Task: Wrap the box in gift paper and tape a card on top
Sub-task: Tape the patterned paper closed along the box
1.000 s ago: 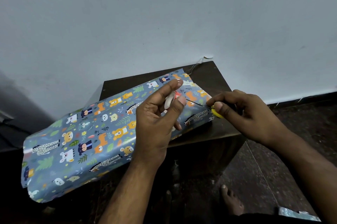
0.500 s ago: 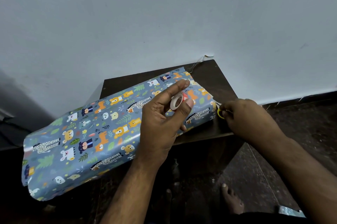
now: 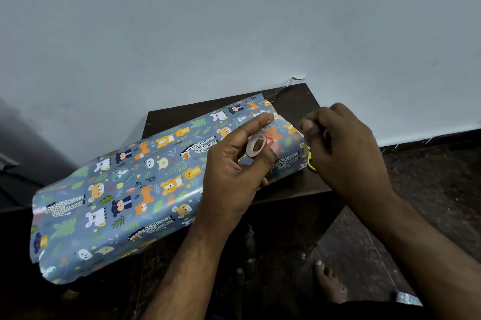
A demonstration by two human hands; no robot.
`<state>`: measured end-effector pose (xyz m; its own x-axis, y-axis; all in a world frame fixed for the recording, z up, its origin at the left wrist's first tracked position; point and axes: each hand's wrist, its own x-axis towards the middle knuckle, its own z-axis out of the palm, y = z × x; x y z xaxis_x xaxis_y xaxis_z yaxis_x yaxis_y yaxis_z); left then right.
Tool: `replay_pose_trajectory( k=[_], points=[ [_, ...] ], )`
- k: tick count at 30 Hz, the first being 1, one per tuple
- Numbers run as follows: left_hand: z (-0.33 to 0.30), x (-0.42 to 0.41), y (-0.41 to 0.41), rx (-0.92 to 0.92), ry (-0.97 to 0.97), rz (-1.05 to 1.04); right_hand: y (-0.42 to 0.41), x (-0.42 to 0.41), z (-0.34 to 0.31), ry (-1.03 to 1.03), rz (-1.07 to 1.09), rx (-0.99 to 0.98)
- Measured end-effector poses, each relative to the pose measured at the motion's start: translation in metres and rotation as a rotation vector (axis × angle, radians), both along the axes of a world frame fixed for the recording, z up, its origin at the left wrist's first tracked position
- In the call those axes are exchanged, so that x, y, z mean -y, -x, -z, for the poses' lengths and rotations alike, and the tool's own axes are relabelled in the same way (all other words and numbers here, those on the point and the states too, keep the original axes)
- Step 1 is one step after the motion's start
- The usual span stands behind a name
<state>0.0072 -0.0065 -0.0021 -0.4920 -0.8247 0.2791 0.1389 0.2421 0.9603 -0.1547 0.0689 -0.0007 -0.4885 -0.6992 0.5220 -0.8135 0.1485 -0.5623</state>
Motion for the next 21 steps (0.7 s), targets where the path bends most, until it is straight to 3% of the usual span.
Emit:
replay_pose_trajectory(
  k=[2, 4, 9, 21],
  points=[
    [0.001, 0.001, -0.001, 0.012, 0.024, 0.037, -0.008, 0.0, -0.007, 0.119, -0.205, 0.309],
    [0.002, 0.0, -0.001, 0.031, 0.035, 0.073, -0.01, 0.0, -0.007, 0.073, -0.354, 0.522],
    [0.003, -0.001, 0.002, 0.032, 0.021, 0.155, 0.001, -0.001, -0.003, 0.035, -0.478, 0.59],
    [0.008, -0.003, 0.004, 0.014, -0.029, 0.246, 0.003, -0.006, -0.006, 0.043, -0.395, 0.191]
  ],
)
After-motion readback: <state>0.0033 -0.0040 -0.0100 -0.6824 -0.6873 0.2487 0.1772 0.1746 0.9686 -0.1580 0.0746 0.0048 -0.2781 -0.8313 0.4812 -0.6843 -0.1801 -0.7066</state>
